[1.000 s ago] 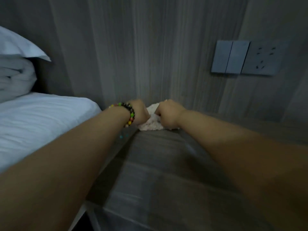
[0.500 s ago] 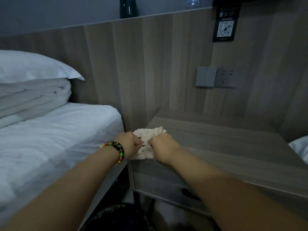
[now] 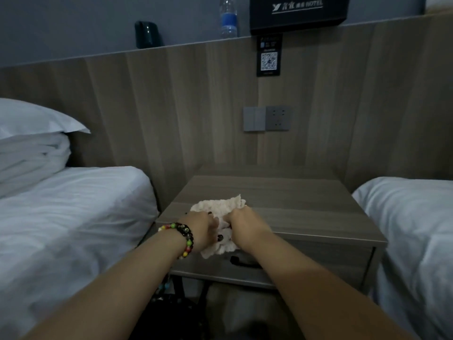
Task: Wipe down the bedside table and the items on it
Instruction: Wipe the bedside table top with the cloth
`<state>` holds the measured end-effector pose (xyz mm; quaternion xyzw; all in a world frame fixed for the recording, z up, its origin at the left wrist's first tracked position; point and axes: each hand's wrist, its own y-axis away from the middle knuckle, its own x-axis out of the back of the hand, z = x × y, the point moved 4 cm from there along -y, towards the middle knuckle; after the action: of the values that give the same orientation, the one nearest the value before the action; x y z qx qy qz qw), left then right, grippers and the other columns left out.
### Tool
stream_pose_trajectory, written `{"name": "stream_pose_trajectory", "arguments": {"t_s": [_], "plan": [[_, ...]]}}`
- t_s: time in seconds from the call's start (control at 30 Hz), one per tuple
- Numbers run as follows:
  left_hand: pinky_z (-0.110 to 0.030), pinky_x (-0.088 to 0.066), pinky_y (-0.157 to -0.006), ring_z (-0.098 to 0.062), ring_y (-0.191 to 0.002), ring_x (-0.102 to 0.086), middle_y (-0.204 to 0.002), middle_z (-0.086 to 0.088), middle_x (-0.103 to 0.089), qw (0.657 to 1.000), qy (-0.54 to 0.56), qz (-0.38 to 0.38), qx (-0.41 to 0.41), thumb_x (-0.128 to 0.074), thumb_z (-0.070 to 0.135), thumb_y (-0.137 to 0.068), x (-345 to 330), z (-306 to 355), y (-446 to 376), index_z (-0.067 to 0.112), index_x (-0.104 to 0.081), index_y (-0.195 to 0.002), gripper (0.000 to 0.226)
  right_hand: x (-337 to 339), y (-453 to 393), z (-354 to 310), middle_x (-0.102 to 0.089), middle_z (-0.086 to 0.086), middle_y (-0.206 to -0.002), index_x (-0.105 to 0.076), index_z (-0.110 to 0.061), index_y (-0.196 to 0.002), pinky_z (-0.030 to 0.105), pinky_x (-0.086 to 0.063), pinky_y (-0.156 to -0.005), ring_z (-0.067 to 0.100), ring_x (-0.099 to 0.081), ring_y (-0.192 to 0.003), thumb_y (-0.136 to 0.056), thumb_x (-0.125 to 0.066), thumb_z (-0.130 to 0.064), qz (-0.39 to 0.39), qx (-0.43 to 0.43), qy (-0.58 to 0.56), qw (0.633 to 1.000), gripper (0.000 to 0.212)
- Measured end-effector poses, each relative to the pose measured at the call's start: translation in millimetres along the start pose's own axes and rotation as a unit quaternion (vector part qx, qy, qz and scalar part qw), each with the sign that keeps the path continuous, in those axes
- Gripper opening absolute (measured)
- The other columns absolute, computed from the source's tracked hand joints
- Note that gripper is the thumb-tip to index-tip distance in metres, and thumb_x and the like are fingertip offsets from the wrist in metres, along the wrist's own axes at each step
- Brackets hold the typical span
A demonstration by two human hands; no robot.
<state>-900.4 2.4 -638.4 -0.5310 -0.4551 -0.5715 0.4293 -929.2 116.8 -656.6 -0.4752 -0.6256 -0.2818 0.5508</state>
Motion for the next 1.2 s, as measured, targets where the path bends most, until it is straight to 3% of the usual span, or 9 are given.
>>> {"name": "stream_pose_trajectory", "arguments": {"t_s": [0.23,0.47,0.7,0.77,0.83,0.9,0.97,1.1,1.2], "plan": [[-0.041,-0.035,-0.105,-0.024,-0.125,-0.045,-0.132,-0.003,-0.046,0.996,-0.015,-0.023,-0.086,-0.043,0.026,-0.097,-8,86,-17,0.017,-0.048,-0.125,0.030,29,63,80,-0.062,0.012,-0.099,-0.061,-0.017,-0.096,0.031,-0.037,-0.064,0.032,-0.060,-0.093,-0.082,-0.045,0.001,0.030,-0.021,0.033,0.999,0.029],[-0.048,-0.007,-0.118,-0.016,-0.148,-0.004,-0.161,-0.001,-0.010,0.991,-0.002,-0.025,-0.133,-0.033,0.023,-0.101,-15,140,-35,0.020,-0.016,-0.152,0.054,49,96,137,-0.070,0.005,-0.098,-0.067,-0.020,-0.106,0.041,-0.052,-0.072,0.029,-0.062,-0.089,-0.088,-0.045,-0.007,0.099,-0.050,0.017,0.994,0.032],[-0.043,0.006,-0.119,-0.009,-0.147,-0.001,-0.161,0.004,-0.008,0.984,0.100,0.071,-0.130,-0.032,0.019,-0.100,-31,143,-20,0.023,-0.010,-0.152,0.057,50,102,136,-0.065,0.003,-0.085,-0.059,-0.018,-0.081,0.034,-0.048,-0.065,0.019,-0.057,-0.075,-0.090,-0.045,-0.016,0.077,-0.105,0.006,0.991,0.017],[-0.042,0.001,-0.120,-0.011,-0.141,-0.028,-0.155,0.002,-0.030,0.978,0.111,0.131,-0.117,-0.031,0.021,-0.101,-30,135,-16,0.026,-0.018,-0.150,0.051,54,99,126,-0.061,0.002,-0.083,-0.053,-0.020,-0.076,0.028,-0.041,-0.062,0.017,-0.054,-0.075,-0.092,-0.047,-0.027,0.038,-0.121,0.029,0.992,0.019],[-0.038,-0.006,-0.119,-0.016,-0.113,-0.056,-0.128,-0.001,-0.061,0.967,0.141,0.193,-0.094,-0.033,0.020,-0.099,-22,127,-14,0.026,-0.033,-0.142,0.043,53,97,118,-0.062,0.005,-0.097,-0.058,-0.018,-0.088,0.031,-0.047,-0.073,0.023,-0.060,-0.094,-0.095,-0.046,-0.038,-0.001,-0.138,0.009,0.990,0.024],[-0.037,-0.020,-0.116,-0.020,-0.104,-0.061,-0.120,-0.004,-0.065,0.949,0.190,0.245,-0.057,-0.038,0.016,-0.098,-13,116,-14,0.023,-0.043,-0.138,0.041,45,89,112,-0.037,0.015,-0.147,-0.046,-0.007,-0.132,0.042,-0.035,-0.109,0.034,-0.033,-0.138,-0.097,-0.040,-0.044,-0.004,-0.120,0.012,0.993,0.051],[-0.038,-0.046,-0.099,-0.021,-0.100,-0.062,-0.119,-0.006,-0.064,0.935,0.251,0.250,-0.011,-0.044,0.016,-0.097,-11,108,-14,0.023,-0.049,-0.135,0.039,33,82,105,-0.006,0.010,-0.161,-0.021,-0.015,-0.150,0.045,-0.014,-0.120,0.029,-0.005,-0.148,-0.096,-0.024,-0.053,0.023,-0.096,0.040,0.994,0.067],[-0.027,-0.048,-0.092,-0.016,-0.110,-0.060,-0.122,0.002,-0.064,0.917,0.287,0.277,-0.009,-0.053,0.013,-0.092,-18,105,-16,0.023,-0.062,-0.122,0.033,16,68,108,-0.024,0.004,-0.158,-0.032,-0.022,-0.147,0.046,-0.016,-0.118,0.026,-0.018,-0.146,-0.076,0.005,-0.061,0.045,-0.084,0.109,0.989,0.089],[-0.025,-0.043,-0.096,-0.014,-0.114,-0.058,-0.123,0.003,-0.065,0.919,0.276,0.280,-0.023,-0.055,0.009,-0.090,-23,104,-22,0.022,-0.067,-0.117,0.032,17,67,118,-0.058,0.008,-0.135,-0.060,-0.016,-0.127,0.048,-0.043,-0.102,0.032,-0.052,-0.127,-0.087,-0.019,-0.056,0.087,-0.036,0.143,0.985,0.070]]}}
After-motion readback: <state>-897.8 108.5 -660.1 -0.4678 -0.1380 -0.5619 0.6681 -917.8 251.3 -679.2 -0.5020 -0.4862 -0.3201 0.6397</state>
